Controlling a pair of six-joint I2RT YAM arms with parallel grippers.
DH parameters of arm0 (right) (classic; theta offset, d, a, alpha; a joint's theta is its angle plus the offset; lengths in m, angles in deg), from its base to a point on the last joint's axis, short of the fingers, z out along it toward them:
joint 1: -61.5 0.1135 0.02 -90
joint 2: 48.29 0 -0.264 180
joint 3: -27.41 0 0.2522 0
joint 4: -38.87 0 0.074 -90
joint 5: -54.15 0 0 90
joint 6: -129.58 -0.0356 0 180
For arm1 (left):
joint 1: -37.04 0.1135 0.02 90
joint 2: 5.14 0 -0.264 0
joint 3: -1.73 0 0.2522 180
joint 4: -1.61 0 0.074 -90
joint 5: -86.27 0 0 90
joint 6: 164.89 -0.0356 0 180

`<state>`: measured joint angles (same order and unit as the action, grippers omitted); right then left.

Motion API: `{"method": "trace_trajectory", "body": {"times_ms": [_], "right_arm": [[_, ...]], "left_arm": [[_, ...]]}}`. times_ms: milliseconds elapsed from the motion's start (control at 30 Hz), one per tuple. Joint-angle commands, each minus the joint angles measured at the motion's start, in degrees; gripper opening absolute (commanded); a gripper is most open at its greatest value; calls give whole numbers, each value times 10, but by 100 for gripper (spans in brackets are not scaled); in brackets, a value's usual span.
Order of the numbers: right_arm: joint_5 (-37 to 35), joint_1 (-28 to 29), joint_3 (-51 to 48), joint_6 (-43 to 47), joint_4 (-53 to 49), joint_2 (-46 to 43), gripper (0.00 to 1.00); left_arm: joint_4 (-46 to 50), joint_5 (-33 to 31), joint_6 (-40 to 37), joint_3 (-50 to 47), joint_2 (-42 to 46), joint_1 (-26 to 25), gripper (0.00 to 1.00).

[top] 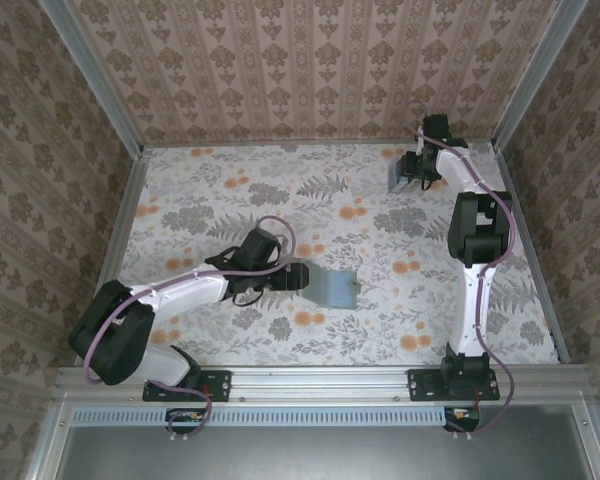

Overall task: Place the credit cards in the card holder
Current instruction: Move the storage box to the center of the table.

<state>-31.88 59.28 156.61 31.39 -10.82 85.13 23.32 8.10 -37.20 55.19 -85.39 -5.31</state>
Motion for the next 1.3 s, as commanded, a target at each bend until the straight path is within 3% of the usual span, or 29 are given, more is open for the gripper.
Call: {"method": "trace_trajectory", "body": {"times_ms": [0, 467, 733, 933, 1067, 1267], "right_arm": [[44, 13, -23, 12, -27, 3, 52], [84, 44, -285, -2, 80, -161, 51], [83, 90, -409, -53, 106, -251, 53], [83, 136, -467, -80, 104, -310, 58], [95, 141, -486, -110, 105, -335, 61], [50, 140, -458, -92, 70, -345, 60]], "left_arm": [[2, -11, 4, -14, 21, 0, 90], [5, -20, 12, -55, 89, 6, 90], [21, -15, -3, -71, 121, 12, 91], [26, -16, -18, -68, 110, 13, 91], [22, -9, -18, -68, 106, 13, 91], [24, -9, -20, -68, 106, 14, 91]]}}
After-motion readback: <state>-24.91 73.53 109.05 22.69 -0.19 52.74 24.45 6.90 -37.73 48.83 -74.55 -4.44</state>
